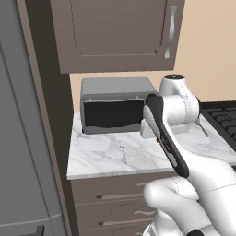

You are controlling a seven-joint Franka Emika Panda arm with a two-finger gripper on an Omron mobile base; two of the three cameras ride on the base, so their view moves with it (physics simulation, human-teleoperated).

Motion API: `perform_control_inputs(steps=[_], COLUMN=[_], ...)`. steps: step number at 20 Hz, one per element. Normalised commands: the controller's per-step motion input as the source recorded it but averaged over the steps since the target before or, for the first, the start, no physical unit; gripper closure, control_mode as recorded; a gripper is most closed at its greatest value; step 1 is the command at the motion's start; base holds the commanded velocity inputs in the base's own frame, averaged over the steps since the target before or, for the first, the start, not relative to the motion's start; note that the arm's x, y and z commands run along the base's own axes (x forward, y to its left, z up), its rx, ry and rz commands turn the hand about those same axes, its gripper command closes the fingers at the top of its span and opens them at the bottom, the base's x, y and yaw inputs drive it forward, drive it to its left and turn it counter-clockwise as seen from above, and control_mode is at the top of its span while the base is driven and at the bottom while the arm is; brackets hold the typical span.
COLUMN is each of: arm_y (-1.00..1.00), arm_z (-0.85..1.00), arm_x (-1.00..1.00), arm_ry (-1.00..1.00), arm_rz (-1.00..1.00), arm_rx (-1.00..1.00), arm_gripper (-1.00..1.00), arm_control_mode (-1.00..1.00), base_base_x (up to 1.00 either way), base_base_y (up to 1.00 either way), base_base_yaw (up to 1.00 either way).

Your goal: Organize the utensils by type. Pick up the wooden spoons from the counter and place them in the open cabinet. Then pick up the metallic utensils from the counter and place them in the open drawer.

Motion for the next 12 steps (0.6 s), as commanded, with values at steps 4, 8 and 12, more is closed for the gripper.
perform_control_inputs(steps=[4,8,12], arm_y=[0.0,0.0,0.0], arm_z=[0.0,0.0,0.0], arm_x=[0.0,0.0,0.0], arm_ry=[0.0,0.0,0.0], arm_rz=[0.0,0.0,0.0], arm_rx=[0.0,0.0,0.0], arm_gripper=[1.0,1.0,1.0], arm_control_mode=[1.0,1.0,1.0], base_base_x=[-0.55,-0.68,-0.43], base_base_y=[-0.13,-0.42,-0.66], base_base_yaw=[0.0,0.1,0.27])
